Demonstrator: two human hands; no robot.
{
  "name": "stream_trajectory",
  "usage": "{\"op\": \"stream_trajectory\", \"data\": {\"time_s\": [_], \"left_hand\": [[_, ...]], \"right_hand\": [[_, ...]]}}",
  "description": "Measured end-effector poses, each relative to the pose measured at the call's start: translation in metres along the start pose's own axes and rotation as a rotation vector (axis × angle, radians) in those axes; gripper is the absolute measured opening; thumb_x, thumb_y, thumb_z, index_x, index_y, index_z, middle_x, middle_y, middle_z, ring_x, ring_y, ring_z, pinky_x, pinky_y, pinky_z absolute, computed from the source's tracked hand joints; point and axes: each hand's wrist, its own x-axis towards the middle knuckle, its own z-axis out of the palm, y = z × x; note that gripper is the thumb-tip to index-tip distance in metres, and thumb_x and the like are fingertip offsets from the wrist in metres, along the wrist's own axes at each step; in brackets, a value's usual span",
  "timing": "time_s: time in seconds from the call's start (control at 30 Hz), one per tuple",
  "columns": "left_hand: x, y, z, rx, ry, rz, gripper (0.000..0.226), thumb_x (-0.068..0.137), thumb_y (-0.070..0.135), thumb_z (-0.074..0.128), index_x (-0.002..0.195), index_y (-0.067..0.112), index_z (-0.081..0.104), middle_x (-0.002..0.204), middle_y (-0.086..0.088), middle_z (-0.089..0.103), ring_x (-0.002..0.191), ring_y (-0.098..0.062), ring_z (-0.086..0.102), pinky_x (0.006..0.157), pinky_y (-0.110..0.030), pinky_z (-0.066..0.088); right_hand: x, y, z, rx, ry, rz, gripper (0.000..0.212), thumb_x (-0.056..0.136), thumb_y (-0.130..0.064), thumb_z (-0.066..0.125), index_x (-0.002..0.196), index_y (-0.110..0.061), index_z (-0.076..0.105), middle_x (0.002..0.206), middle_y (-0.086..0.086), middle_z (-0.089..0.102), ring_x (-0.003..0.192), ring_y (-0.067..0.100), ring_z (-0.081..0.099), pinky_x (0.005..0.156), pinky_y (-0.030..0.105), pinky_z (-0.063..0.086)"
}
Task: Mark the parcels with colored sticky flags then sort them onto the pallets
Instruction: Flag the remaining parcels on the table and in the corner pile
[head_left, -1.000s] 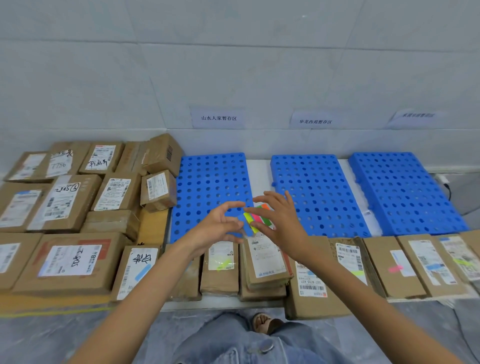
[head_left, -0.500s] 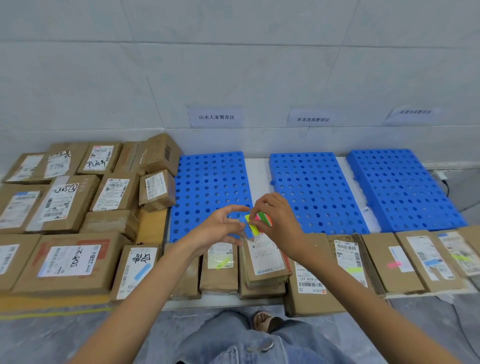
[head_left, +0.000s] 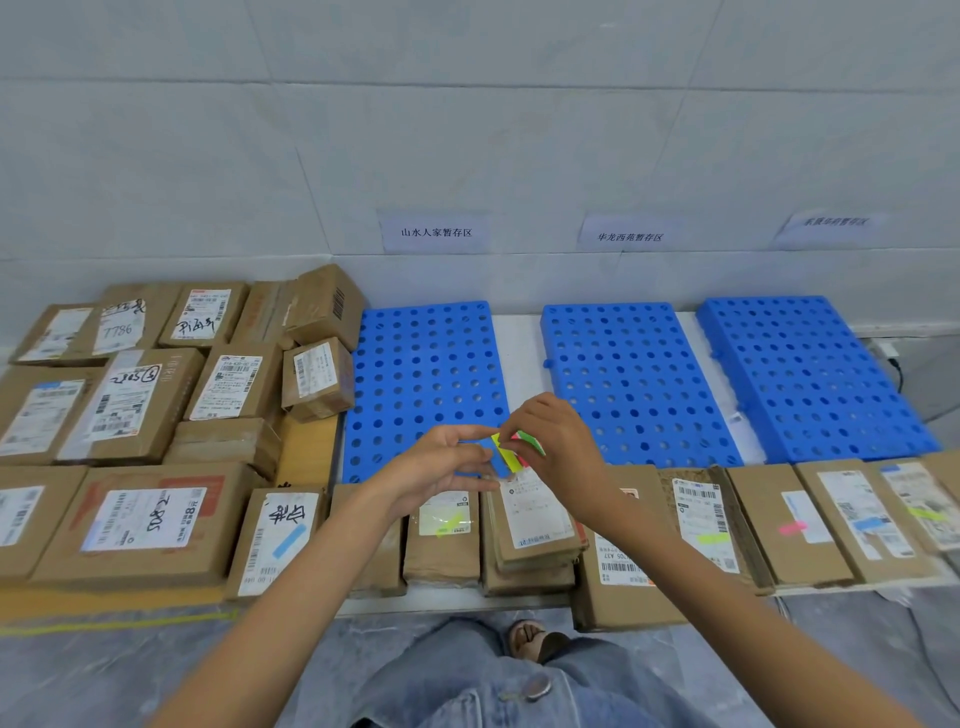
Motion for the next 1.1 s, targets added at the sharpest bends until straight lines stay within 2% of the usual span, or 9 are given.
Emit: {"op": "stream_trajectory", "data": {"time_s": [0.1,0.37,0.43,0.53,0.67,0.8,0.93,1.03,1.1], "left_hand": [[0.0,0.0,0.0,-0.006,-0.027,0.015,0.021,0.094,0.005,0.051,0.11,0.013,0.062,0.097,-0.007,0.071,0.082,-0.014,0.07,0.076,-0.027,0.058],[0.005,-0.004,0.0,0.019,0.047,-0.004,0.026,0.094,0.025,0.055,0.11,0.006,0.064,0.094,-0.005,0.072,0.074,-0.01,0.07,0.065,-0.023,0.056],[0.009,-0.008,-0.003,0.019,0.121,0.008,0.022,0.094,0.022,0.056,0.107,0.006,0.064,0.092,-0.007,0.071,0.069,-0.009,0.07,0.066,-0.025,0.058],[0.018,-0.022,-0.014,0.007,0.313,0.015,0.019,0.097,0.016,0.051,0.106,0.003,0.061,0.091,-0.013,0.067,0.059,-0.008,0.068,0.064,-0.026,0.059],[0.026,-0.052,-0.033,0.005,0.501,-0.048,0.01,0.096,0.01,0.05,0.092,0.004,0.057,0.074,-0.007,0.054,0.043,-0.006,0.06,0.054,-0.024,0.057],[0.036,-0.096,-0.042,0.309,0.506,-0.151,0.009,0.095,0.01,0.053,0.092,0.006,0.06,0.092,-0.011,0.057,0.071,-0.02,0.062,0.048,-0.02,0.054],[0.043,-0.126,-0.041,0.667,0.469,-0.115,0.008,0.092,0.01,0.057,0.098,0.016,0.056,0.09,-0.006,0.059,0.068,-0.012,0.058,0.052,-0.015,0.046],[0.043,-0.135,-0.04,1.035,0.473,-0.041,0.022,0.091,0.015,0.058,0.112,0.018,0.056,0.113,-0.005,0.059,0.1,-0.017,0.055,0.08,-0.026,0.045],[0.044,-0.134,-0.038,1.308,0.509,0.037,0.033,0.093,0.021,0.054,0.125,0.019,0.052,0.126,-0.001,0.052,0.119,-0.019,0.046,0.098,-0.03,0.036]], "right_hand": [[0.0,-0.001,0.001,-0.002,0.011,-0.009,0.011,0.077,-0.008,0.073,0.078,-0.015,0.066,0.08,-0.003,0.06,0.084,0.009,0.046,0.072,0.022,0.039],[0.002,-0.008,0.0,0.177,-0.063,0.051,0.008,0.078,-0.01,0.073,0.078,-0.014,0.066,0.076,-0.014,0.06,0.081,0.005,0.049,0.074,0.024,0.044],[0.002,-0.007,-0.002,0.233,-0.084,0.14,0.007,0.079,-0.013,0.072,0.079,-0.016,0.066,0.077,-0.02,0.056,0.083,0.004,0.05,0.076,0.021,0.043],[-0.002,-0.004,-0.005,0.337,-0.117,0.315,0.01,0.081,-0.014,0.071,0.078,-0.02,0.063,0.081,-0.014,0.061,0.087,0.004,0.054,0.076,0.01,0.041],[-0.019,0.017,0.001,0.404,-0.039,0.587,0.009,0.082,-0.008,0.069,0.081,-0.015,0.063,0.077,-0.003,0.065,0.072,0.001,0.058,0.07,0.009,0.044],[-0.048,0.036,0.016,0.36,-0.112,0.76,0.013,0.082,-0.005,0.069,0.091,-0.013,0.066,0.08,0.013,0.064,0.067,0.009,0.054,0.062,0.005,0.041],[-0.065,0.039,0.032,0.3,-0.143,0.756,0.012,0.084,-0.007,0.067,0.088,-0.017,0.063,0.077,0.007,0.064,0.069,0.012,0.056,0.064,0.013,0.044],[-0.067,0.039,0.04,0.204,-0.143,0.672,0.022,0.08,-0.007,0.071,0.085,-0.025,0.059,0.079,-0.001,0.062,0.071,0.01,0.054,0.069,0.023,0.044],[-0.068,0.038,0.044,0.1,-0.205,0.583,0.022,0.077,-0.013,0.075,0.091,-0.023,0.061,0.105,-0.005,0.06,0.085,0.011,0.051,0.079,0.023,0.038]]}}
